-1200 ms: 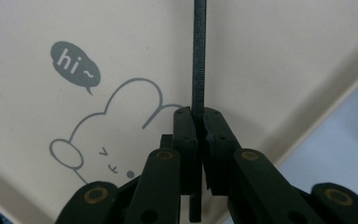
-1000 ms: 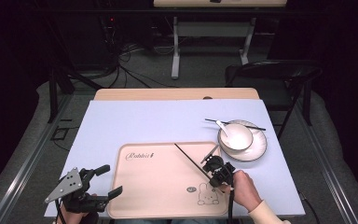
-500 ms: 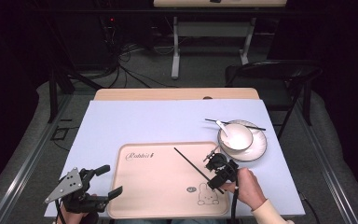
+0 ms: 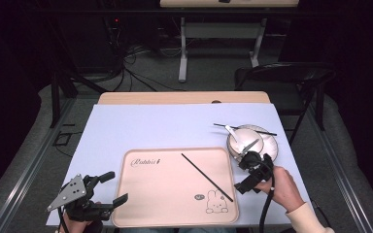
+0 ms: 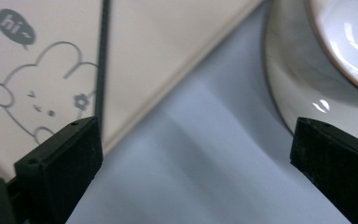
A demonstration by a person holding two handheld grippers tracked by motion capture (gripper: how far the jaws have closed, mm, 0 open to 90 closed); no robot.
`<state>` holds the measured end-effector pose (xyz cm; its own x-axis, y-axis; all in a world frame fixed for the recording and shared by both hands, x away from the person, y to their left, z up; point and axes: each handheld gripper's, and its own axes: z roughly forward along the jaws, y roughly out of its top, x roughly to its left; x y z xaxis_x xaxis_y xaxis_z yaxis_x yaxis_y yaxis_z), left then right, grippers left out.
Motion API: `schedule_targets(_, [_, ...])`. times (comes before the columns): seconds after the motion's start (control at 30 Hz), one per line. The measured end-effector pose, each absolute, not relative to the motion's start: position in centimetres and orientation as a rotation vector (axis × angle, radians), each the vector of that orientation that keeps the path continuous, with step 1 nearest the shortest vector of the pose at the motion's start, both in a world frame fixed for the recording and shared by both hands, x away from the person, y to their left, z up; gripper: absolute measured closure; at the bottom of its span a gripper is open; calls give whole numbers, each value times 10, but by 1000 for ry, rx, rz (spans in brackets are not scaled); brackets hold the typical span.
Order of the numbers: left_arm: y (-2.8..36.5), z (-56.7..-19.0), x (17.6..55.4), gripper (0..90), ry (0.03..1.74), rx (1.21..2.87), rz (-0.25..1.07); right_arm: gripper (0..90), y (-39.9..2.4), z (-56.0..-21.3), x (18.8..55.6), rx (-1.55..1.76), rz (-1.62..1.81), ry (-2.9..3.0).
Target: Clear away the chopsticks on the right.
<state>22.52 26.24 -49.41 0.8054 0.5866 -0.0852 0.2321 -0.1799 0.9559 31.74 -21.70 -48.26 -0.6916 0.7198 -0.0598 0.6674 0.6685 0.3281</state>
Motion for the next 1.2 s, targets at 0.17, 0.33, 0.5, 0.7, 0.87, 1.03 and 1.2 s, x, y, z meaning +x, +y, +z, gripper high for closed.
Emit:
schedule_targets(0.17, [263, -494, 225, 154, 637, 1758, 356, 0, -247, -470, 324, 1141, 431, 2652])
schedule_targets(0.33, [263, -494, 226, 154, 633, 1771, 352, 0, -275, -459, 334, 1169, 433, 2609])
schedule_targets(0.5, [263, -494, 226, 154, 639, 1768, 348, 0, -301, -455, 347, 1228, 458, 2561])
schedule_targets(0.7, [261, -494, 226, 154, 643, 1768, 352, 0, -318, -453, 369, 1245, 445, 2548])
schedule_targets(0.87, [262, -494, 226, 154, 646, 1765, 351, 0, -327, -448, 387, 1230, 459, 2549])
schedule_targets(1.03, [261, -494, 227, 154, 641, 1763, 344, 0, -334, -443, 405, 1173, 466, 2580])
schedule_targets(1.2, [261, -495, 227, 154, 644, 1762, 341, 0, -335, -436, 417, 1110, 448, 2620])
